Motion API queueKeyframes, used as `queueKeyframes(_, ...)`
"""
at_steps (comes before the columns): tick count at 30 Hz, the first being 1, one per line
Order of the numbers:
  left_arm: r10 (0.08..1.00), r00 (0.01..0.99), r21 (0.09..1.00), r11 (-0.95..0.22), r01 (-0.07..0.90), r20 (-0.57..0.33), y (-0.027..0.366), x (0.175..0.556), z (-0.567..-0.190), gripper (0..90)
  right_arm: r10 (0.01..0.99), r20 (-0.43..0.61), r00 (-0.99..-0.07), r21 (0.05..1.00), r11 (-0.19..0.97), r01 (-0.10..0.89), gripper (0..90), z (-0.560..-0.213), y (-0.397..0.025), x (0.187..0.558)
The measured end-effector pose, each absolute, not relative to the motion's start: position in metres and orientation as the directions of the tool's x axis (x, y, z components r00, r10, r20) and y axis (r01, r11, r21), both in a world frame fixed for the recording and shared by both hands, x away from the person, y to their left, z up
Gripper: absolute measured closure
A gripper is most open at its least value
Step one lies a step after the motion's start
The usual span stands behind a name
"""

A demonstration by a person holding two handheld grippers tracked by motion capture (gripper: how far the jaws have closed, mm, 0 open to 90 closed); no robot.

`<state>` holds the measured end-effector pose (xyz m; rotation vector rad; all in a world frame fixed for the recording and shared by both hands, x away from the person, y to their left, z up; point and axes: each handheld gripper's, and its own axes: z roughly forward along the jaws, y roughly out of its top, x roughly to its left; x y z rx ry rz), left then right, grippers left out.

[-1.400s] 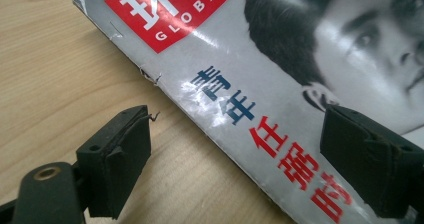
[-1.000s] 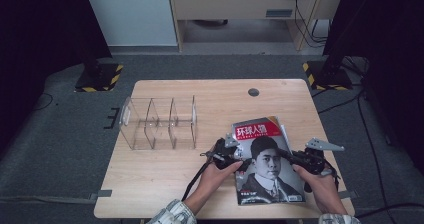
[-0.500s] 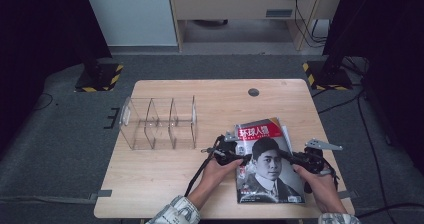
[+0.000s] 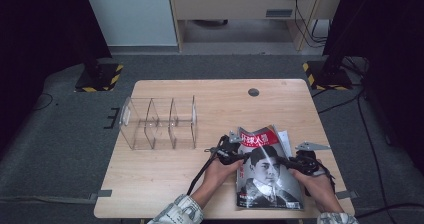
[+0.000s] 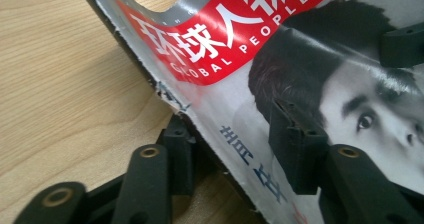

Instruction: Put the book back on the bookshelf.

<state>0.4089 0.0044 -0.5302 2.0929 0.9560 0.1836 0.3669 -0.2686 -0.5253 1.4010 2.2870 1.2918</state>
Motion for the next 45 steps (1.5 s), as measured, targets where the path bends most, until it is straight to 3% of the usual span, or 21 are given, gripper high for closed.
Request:
queueKeyframes(3,0.683,0.707,0.727,-0.391,0.564,-0.182,0.005,0.408,-0.529,60.0,0.795,0.25,-0.553,0.742,0.21,0.637,79.0,-0.525,-0.267,0.367)
queueKeyframes(7,0.685,0.713,0.734,-0.406,0.544,-0.15,0.004,0.406,-0.528,63.6,0.843,0.131,-0.522,0.734,0.272,0.622,48.8,-0.524,-0.265,0.366)
queueKeyframes(9,0.687,0.712,0.732,-0.408,0.545,-0.147,0.004,0.405,-0.526,64.7,0.868,0.115,-0.484,0.725,0.26,0.638,38.9,-0.524,-0.269,0.366)
queueKeyframes(12,0.69,0.709,0.735,-0.403,0.545,-0.148,0.005,0.404,-0.526,66.1,0.897,0.117,-0.427,0.725,0.217,0.654,31.8,-0.525,-0.277,0.367)
queueKeyframes(18,0.687,0.713,0.737,-0.406,0.54,-0.144,0.005,0.403,-0.524,66.7,0.91,0.138,-0.392,0.714,0.182,0.676,33.0,-0.53,-0.287,0.367)
queueKeyframes(20,0.686,0.713,0.739,-0.406,0.538,-0.143,0.005,0.403,-0.524,66.8,0.899,0.134,-0.418,0.721,0.201,0.663,41.1,-0.53,-0.286,0.367)
queueKeyframes(25,0.686,0.703,0.736,-0.374,0.564,-0.189,0.006,0.407,-0.52,65.7,0.89,0.116,-0.44,0.726,0.226,0.649,47.0,-0.53,-0.279,0.368)
queueKeyframes(35,0.671,0.707,0.74,-0.356,0.571,-0.223,0.008,0.415,-0.514,57.9,0.886,0.107,-0.45,0.729,0.238,0.642,47.1,-0.531,-0.272,0.369)
queueKeyframes(45,0.635,0.742,0.74,-0.39,0.548,-0.215,0.001,0.422,-0.507,44.4,0.879,0.103,-0.466,0.737,0.248,0.629,47.1,-0.532,-0.268,0.37)
